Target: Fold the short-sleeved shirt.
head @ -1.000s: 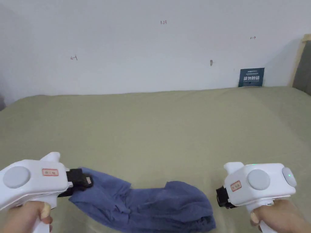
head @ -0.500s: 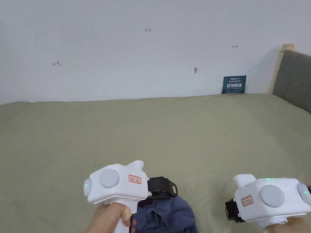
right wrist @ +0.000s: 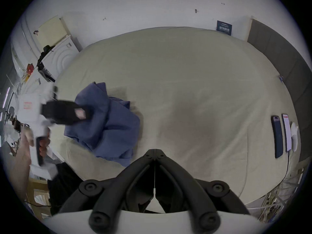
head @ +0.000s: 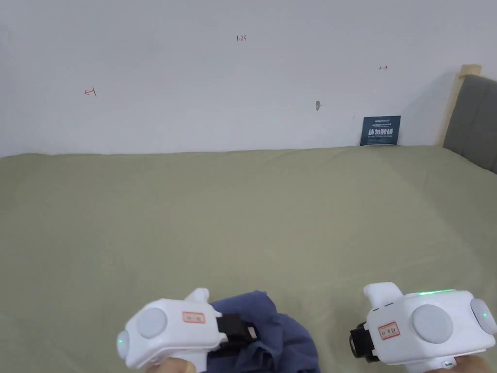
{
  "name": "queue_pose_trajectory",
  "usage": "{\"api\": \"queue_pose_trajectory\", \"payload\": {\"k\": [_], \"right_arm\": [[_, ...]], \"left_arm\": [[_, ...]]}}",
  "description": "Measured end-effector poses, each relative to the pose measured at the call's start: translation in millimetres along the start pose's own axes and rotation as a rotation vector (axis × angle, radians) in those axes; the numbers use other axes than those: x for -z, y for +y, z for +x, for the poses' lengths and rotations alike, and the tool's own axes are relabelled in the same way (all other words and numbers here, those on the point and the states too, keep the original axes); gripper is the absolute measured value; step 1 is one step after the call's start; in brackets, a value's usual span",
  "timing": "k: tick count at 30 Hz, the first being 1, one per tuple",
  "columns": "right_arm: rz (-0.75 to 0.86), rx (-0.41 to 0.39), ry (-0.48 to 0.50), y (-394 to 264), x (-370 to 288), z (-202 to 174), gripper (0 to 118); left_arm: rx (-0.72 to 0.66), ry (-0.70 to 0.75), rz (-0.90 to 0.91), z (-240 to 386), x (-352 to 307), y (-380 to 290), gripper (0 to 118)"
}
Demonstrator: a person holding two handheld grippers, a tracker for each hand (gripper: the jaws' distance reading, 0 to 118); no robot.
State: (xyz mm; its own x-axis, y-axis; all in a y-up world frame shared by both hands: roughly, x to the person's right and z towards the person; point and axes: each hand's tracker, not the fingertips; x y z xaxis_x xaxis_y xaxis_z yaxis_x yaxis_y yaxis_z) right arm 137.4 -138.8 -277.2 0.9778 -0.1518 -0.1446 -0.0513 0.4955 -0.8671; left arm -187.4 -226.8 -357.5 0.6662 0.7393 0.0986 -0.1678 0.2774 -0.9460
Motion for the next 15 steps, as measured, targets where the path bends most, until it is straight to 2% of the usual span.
{"api": "queue_pose_trajectory", "payload": {"k": [2, 4, 5, 10, 13, 15], "right_arm": [[0.005, -0.009, 0.015, 0.9, 0.7, -6.2, 0], [0.003, -0.023, 0.024, 1.2, 3.1, -12.1, 0], [-0.002, -0.029, 0.023, 1.9, 5.7, -14.3, 0], [-0.021, -0.041, 0.018, 11.8, 22.5, -25.4, 0], [-0.011, -0.021, 0.054, 22.5, 28.4, -36.6, 0], [0.016, -0.021, 0.081, 31.2, 27.0, -46.8, 0]], "left_arm": [[-0.008, 0.016, -0.021, 1.7, 30.5, -14.0, 12], [0.004, -0.011, 0.042, -3.6, 42.4, -27.2, 6], [0.009, -0.018, 0.087, -5.4, 40.9, -29.8, 5], [0.015, -0.050, 0.064, -5.3, 26.1, -28.5, 5], [-0.010, -0.055, 0.050, 1.5, 11.0, -23.4, 5], [0.033, -0.074, 0.051, 6.5, -10.3, -15.8, 5]]}}
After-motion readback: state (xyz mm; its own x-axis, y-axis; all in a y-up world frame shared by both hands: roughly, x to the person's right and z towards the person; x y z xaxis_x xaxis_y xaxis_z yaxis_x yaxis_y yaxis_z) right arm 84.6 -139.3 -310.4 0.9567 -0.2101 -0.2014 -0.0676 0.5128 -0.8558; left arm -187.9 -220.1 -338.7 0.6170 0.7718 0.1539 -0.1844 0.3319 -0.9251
